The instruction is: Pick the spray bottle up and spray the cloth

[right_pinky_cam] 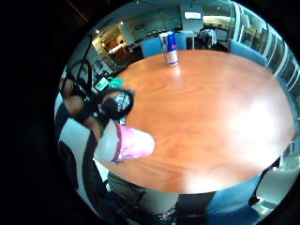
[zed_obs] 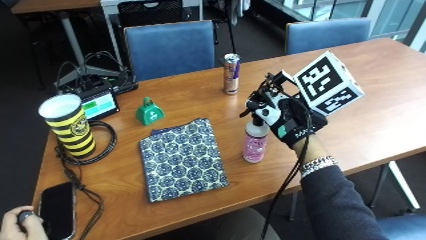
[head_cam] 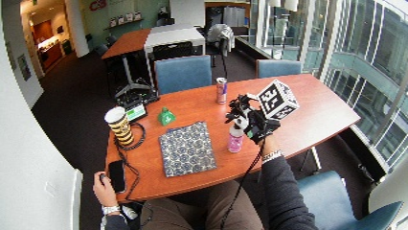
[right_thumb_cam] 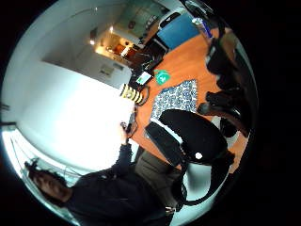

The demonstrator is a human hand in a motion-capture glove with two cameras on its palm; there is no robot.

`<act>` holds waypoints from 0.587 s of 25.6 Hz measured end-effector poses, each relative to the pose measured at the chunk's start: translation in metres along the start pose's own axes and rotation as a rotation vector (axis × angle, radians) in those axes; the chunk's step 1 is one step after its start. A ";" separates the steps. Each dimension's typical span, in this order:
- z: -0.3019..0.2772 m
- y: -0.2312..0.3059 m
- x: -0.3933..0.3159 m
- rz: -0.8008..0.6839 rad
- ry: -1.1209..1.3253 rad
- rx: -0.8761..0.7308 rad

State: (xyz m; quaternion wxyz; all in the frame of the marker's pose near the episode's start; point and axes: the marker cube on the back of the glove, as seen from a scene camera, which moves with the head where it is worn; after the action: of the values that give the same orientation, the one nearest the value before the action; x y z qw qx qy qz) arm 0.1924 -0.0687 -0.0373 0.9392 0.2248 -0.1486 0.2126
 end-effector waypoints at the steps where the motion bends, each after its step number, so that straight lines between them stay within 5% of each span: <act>1: 0.005 0.000 0.002 0.002 -0.035 0.004; 15: 0.049 -0.013 -0.016 -0.038 -0.482 0.252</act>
State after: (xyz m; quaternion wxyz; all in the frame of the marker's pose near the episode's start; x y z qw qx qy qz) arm 0.1755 -0.1081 -0.0057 0.8451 0.3868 -0.3362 0.1522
